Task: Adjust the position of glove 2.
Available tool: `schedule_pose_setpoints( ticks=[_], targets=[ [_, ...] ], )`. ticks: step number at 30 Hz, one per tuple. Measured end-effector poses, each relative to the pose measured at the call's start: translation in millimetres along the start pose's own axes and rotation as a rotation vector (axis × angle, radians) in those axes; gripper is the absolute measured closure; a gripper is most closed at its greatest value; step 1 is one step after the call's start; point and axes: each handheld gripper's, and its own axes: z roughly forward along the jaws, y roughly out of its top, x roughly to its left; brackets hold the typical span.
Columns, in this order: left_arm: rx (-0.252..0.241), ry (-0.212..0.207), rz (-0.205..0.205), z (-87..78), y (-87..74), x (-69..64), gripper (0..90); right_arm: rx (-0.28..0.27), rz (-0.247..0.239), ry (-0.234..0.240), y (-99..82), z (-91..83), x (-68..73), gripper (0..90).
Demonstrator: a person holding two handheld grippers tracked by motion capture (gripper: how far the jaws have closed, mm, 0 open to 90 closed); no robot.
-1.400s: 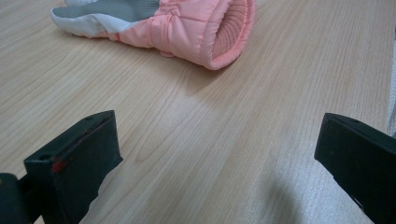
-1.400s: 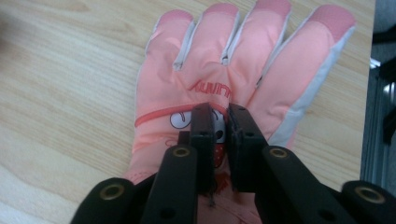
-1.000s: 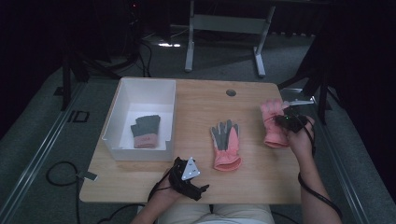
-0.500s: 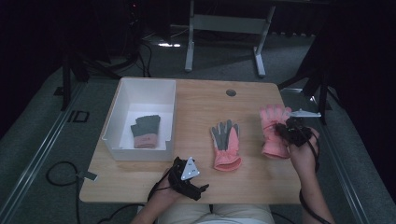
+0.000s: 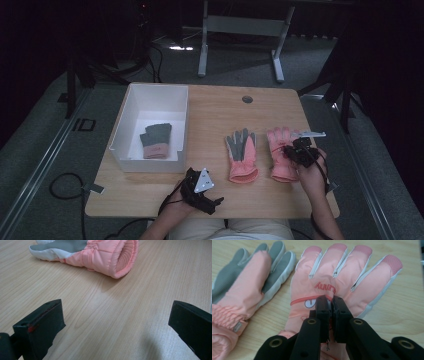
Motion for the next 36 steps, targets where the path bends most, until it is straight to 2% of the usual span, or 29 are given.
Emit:
schedule_pose_setpoints(
  ticks=[6,15,18,21,25,26,28,29,33,36],
  targets=[
    [-0.001,-0.001,0.005,0.0,0.2,-0.3,0.0,0.035,-0.016,0.007,-4.5,20.7,2.0,84.1],
    [0.0,0.002,0.004,-1.3,-0.3,0.9,0.0,0.047,-0.039,0.033,-8.8,32.2,-0.5,82.1],
    [-0.003,0.004,0.003,-1.5,0.0,1.1,0.0,0.054,-0.053,0.039,-5.8,30.2,-1.0,78.7],
    [0.0,0.003,0.0,-1.3,-0.2,0.9,0.0,0.044,-0.085,0.033,-0.8,21.3,-0.7,72.4],
    [0.0,-0.001,0.005,-0.7,-0.4,0.0,0.0,0.026,-0.147,0.048,4.1,9.3,-1.4,60.4],
    [0.0,-0.001,0.005,-0.7,-0.4,0.0,0.0,0.026,-0.147,0.048,4.1,9.3,-1.4,60.4],
    [-0.003,-0.006,0.006,-0.3,-0.5,-1.2,0.0,0.051,-0.188,0.023,1.5,11.8,-2.7,57.7],
    [-0.005,-0.006,0.008,-0.5,-0.5,-1.2,0.0,0.062,-0.193,0.022,-0.6,13.9,-3.7,57.2],
    [-0.011,-0.006,0.004,-1.3,0.0,-0.9,0.0,0.11,-0.159,0.059,-10.5,25.8,-9.1,58.8],
    [-0.006,-0.007,0.005,-0.7,-0.3,-1.1,0.0,0.112,-0.137,0.08,-12.8,32.6,-12.3,67.1]
  ],
)
